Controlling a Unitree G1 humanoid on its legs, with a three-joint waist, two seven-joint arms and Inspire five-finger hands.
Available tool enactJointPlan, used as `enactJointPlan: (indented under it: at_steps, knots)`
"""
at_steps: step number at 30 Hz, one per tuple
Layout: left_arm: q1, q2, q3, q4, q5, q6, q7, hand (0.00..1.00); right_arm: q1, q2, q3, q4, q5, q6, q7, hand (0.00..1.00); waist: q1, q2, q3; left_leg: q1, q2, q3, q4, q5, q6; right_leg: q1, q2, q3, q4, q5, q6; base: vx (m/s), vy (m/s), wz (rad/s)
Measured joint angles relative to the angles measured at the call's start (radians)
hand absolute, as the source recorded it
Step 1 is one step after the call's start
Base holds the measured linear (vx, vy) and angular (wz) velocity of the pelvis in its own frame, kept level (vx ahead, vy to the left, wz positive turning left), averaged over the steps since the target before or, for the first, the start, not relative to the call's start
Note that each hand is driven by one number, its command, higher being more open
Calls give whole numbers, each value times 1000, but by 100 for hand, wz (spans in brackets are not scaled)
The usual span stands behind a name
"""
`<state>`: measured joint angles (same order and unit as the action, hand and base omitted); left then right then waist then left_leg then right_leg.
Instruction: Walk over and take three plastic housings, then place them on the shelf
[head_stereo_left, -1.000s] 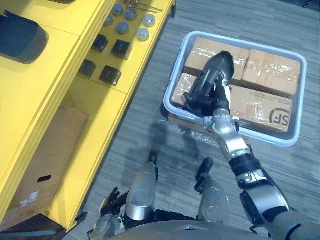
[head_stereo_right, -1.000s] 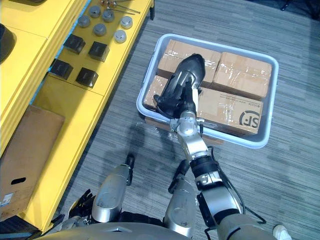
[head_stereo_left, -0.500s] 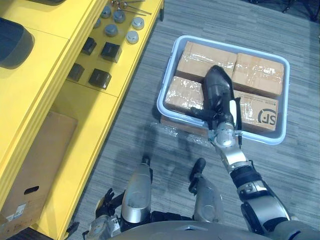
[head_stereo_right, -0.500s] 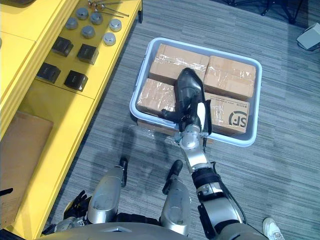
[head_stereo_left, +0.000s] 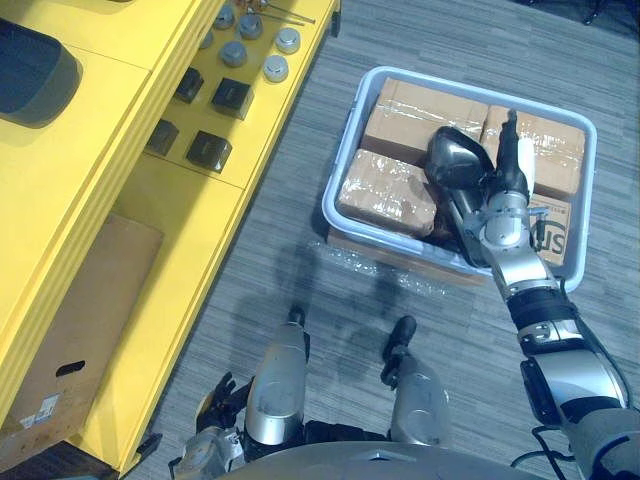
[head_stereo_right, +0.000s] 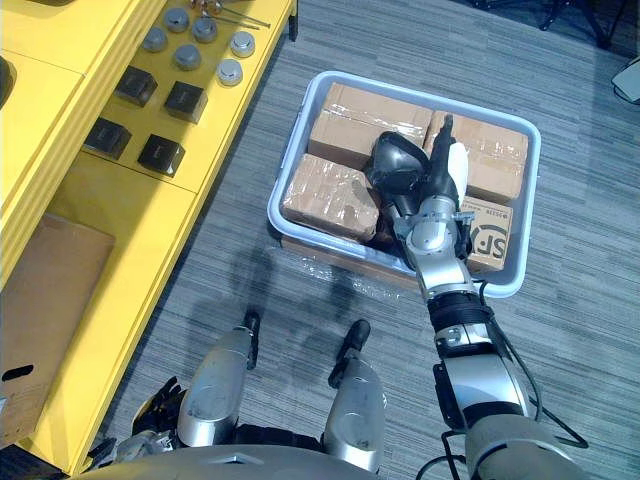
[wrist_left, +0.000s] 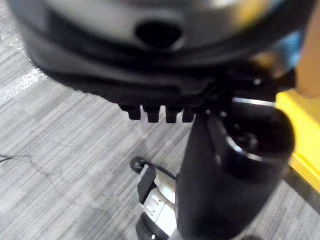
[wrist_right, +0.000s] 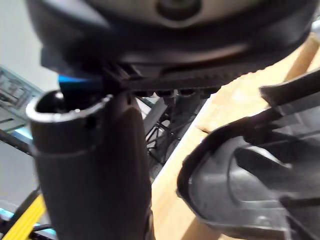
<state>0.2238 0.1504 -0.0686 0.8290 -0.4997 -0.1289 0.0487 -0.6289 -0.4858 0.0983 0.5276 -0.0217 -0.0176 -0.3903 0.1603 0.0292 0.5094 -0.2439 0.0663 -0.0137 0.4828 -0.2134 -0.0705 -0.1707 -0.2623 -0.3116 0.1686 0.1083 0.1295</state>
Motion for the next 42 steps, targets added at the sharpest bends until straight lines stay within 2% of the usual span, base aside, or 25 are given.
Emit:
enactJointPlan:
  at_steps: [5,8,10,13,18,24,29,32,35,37,38,39,40,42]
  knots:
    - [12,-6,10,-17,6,0,-5,100,37,-5,-5,-192,39,-8,28,100,-3,1,0,5,4,9,-1,-3,0,5,5,6,-14,5,2,-3,27,-5]
    - [14,-10,30,-36,40,0,-3,100,115,3,-28,-301,37,45,30,100,-4,0,1,9,5,22,3,-11,4,5,5,18,-15,6,5,13,53,-10]
    - [15,-11,36,-67,44,0,0,100,185,28,-62,-329,37,102,30,100,-8,-8,4,10,8,39,7,-18,6,-3,7,39,-16,8,7,9,65,-18]
    - [19,-4,38,-93,44,0,14,100,245,46,-71,-329,38,159,31,100,-30,-16,9,8,23,59,35,-44,6,-7,21,65,-24,13,10,2,68,-30]
    - [14,11,37,-125,43,2,25,100,265,53,-100,-329,39,201,49,100,-56,-33,17,8,43,106,58,-71,9,-24,41,110,-47,32,10,0,78,-34]
    - [-16,17,34,-143,42,28,48,100,263,53,-111,-329,38,215,58,100,-60,-35,17,7,50,120,58,-77,7,-36,49,126,-50,36,10,9,46,-9]
    - [-20,18,30,-138,36,43,53,100,255,53,-107,-321,37,258,57,100,-56,-35,17,3,49,120,65,-83,8,-39,49,127,-48,36,10,-23,50,-1]
    - [-25,18,29,-120,35,42,53,100,220,50,-107,-254,39,275,58,100,-58,-34,17,-18,48,119,81,-87,11,-56,47,129,-39,36,10,-50,55,0]
    - [-39,14,24,-92,28,40,49,100,142,35,-104,-116,43,304,71,100,-54,-22,16,-41,46,113,97,-87,12,-74,43,127,-27,36,11,-52,53,5]
    - [-58,12,-3,-72,21,34,47,100,63,-25,-81,-1,65,331,83,100,-45,7,18,-65,41,99,112,-86,14,-93,38,121,-10,36,11,-59,57,12]
    - [-68,10,-14,-63,21,26,46,100,26,-47,-73,36,68,337,85,0,-39,20,21,-73,38,96,116,-85,17,-99,34,120,-7,37,12,-70,57,7]
    - [-71,7,-19,-54,21,22,45,100,1,-62,-66,58,68,339,86,0,-39,30,20,-81,36,93,122,-85,17,-104,33,119,-4,37,13,-78,62,11]
    - [-80,3,-40,-47,20,17,42,100,-54,-109,-56,107,67,342,99,0,-32,55,21,-99,29,87,128,-82,22,-120,24,115,7,38,14,-85,66,11]
    - [-86,1,-61,-42,19,15,40,100,-103,-154,-41,157,58,358,110,0,-24,76,21,-113,21,80,130,-77,27,-130,16,110,10,38,15,-84,65,17]
